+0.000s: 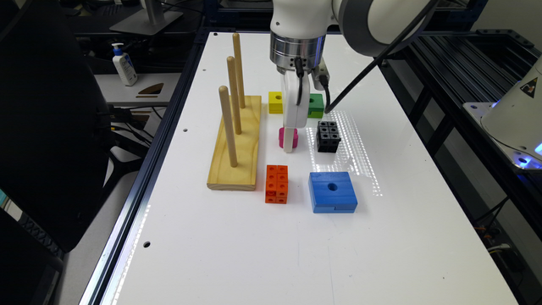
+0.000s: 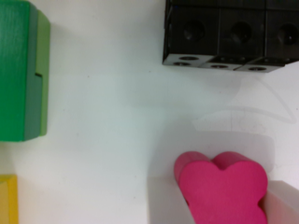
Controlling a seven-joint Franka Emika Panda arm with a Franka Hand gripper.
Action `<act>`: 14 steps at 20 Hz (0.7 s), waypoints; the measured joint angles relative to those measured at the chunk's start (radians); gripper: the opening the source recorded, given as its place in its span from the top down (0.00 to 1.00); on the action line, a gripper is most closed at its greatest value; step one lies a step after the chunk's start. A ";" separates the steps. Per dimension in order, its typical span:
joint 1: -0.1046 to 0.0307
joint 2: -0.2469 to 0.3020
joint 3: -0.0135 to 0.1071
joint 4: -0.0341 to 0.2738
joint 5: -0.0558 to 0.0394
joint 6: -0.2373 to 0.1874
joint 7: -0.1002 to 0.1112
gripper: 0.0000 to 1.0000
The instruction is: Pick up pink flower.
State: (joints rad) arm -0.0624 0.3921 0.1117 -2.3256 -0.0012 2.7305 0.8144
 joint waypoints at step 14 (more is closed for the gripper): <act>0.000 -0.120 0.000 -0.009 0.0000 -0.097 0.000 1.00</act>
State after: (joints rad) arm -0.0624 0.2721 0.1112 -2.3342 -0.0011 2.6337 0.8147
